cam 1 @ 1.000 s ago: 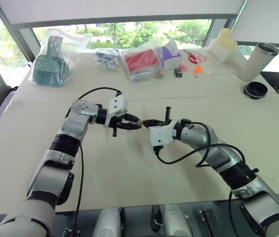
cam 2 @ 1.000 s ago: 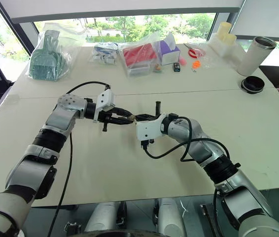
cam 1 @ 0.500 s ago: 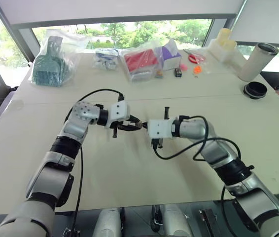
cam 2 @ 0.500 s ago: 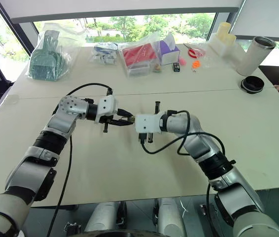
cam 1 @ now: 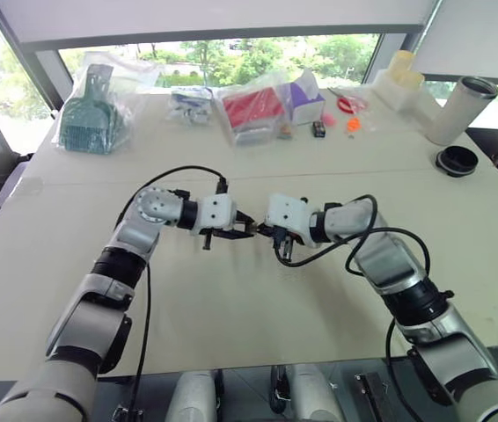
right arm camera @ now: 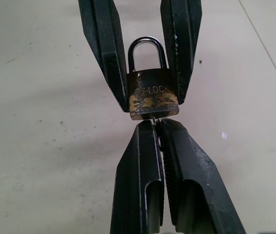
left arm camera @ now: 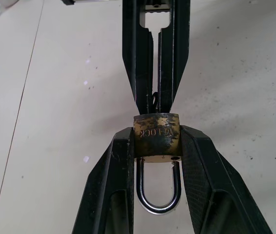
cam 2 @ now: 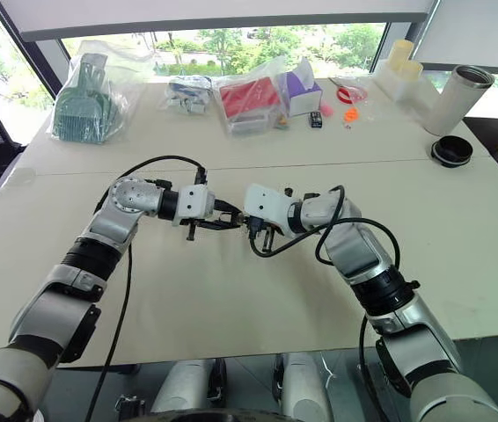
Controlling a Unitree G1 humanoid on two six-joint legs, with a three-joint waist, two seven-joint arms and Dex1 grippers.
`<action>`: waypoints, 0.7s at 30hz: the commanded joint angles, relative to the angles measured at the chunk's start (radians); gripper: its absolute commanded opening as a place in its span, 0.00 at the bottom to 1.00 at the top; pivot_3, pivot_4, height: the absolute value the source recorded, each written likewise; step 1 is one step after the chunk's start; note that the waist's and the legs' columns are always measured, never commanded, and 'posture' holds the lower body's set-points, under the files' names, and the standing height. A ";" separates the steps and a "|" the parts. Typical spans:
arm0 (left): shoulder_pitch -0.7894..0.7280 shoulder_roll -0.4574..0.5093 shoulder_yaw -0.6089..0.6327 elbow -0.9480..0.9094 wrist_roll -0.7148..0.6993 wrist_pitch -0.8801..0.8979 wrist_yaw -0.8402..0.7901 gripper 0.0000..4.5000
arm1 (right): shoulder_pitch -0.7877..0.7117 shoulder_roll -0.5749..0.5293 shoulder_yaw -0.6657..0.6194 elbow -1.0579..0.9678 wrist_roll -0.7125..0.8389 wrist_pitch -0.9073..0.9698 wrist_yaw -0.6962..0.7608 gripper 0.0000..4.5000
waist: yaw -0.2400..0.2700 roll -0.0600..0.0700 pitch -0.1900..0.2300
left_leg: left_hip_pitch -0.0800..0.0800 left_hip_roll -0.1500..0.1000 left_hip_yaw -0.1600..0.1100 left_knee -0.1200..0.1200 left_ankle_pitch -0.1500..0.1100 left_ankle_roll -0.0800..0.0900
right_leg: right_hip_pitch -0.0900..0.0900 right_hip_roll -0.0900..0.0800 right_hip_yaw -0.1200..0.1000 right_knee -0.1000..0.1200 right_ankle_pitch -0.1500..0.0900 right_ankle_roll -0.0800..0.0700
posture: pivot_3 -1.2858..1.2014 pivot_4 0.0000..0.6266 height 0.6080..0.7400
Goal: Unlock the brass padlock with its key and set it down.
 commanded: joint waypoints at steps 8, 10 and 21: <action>-0.028 0.002 0.034 -0.005 -0.036 -0.021 0.045 0.17 | -0.062 0.008 0.047 0.015 -0.033 -0.231 -0.073 0.01 | -0.001 0.000 0.000 | 0.000 0.000 0.000 0.000 0.000 0.000 | 0.000 0.000 0.000 0.000 0.000 0.000 | 0.52 0.24 1.00; -0.037 -0.010 0.066 -0.010 -0.089 0.098 0.030 0.17 | -0.061 -0.040 0.091 0.064 -0.144 -0.425 -0.152 0.01 | 0.000 0.000 0.000 | 0.000 0.000 0.000 0.000 0.000 0.000 | 0.000 0.000 0.000 0.000 0.000 0.000 | 0.52 0.24 1.00; -0.069 0.005 0.138 -0.042 -0.212 0.482 -0.026 0.17 | 0.008 -0.141 0.078 0.195 -0.397 -0.936 -0.516 0.67 | -0.009 0.000 0.000 | 0.000 0.000 0.001 -0.001 0.000 0.000 | 0.000 0.000 0.000 0.000 -0.001 0.001 | 0.52 0.24 1.00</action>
